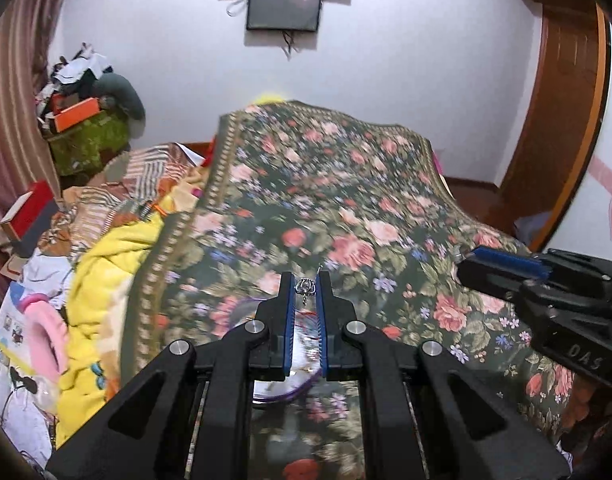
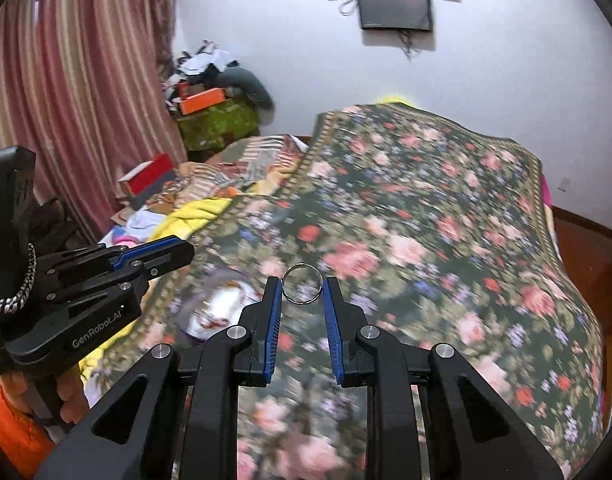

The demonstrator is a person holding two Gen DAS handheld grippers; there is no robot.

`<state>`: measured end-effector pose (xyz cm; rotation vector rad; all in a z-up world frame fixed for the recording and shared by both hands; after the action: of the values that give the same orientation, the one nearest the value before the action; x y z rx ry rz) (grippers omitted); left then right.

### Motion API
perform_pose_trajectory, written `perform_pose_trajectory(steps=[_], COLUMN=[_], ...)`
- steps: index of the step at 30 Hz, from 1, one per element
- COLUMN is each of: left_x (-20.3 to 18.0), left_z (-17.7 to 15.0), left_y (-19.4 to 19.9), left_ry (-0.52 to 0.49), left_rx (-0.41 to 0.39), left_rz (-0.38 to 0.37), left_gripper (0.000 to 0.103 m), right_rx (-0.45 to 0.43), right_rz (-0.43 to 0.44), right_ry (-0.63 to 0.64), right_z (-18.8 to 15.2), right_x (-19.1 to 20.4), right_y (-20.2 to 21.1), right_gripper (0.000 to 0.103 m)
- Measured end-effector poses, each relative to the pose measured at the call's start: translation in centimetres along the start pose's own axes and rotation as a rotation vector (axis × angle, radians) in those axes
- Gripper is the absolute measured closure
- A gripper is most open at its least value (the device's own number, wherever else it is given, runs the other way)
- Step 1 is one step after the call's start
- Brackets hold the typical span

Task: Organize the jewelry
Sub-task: 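Carry the silver ring into the tin with the right tool while the left tool lowers the earring in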

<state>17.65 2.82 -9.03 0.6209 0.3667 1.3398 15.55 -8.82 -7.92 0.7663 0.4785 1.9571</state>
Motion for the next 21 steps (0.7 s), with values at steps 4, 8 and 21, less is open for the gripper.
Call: perform_pose_trajectory(steps=[4, 8, 21], left_x=[1.8, 3.1, 3.5], left_z=[-0.2, -0.7, -4.1], left_y=[1.3, 1.8, -1.9], left_ry=[0.019, 0.026, 0.047], left_rx=[-0.019, -0.021, 0.064], left_rz=[0.022, 0.037, -0.039], left_gripper=[0.095, 0.095, 0.095], right_rx=[0.006, 0.018, 0.128], right_rz=[0.036, 0.057, 0.015], right_ry=[0.031, 0.055, 0.091], right_z=[0.3, 0.2, -1.9], right_x=[2.5, 4.2, 4.4], right_y=[-1.1, -2.2, -6.1], right_gripper=[0.084, 0.084, 0.084])
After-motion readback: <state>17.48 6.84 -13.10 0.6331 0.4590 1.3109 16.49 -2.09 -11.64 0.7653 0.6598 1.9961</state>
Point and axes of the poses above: each gripper's, at about its wrist camera, not at the fingertips, and y roughly against the way its jaws point, x to its left, z to its top, the point moved 4 cm from there along -y, roughly the way its jaws point, and after that the axes turned 13 degrees about -y, right-handed, at the moved point
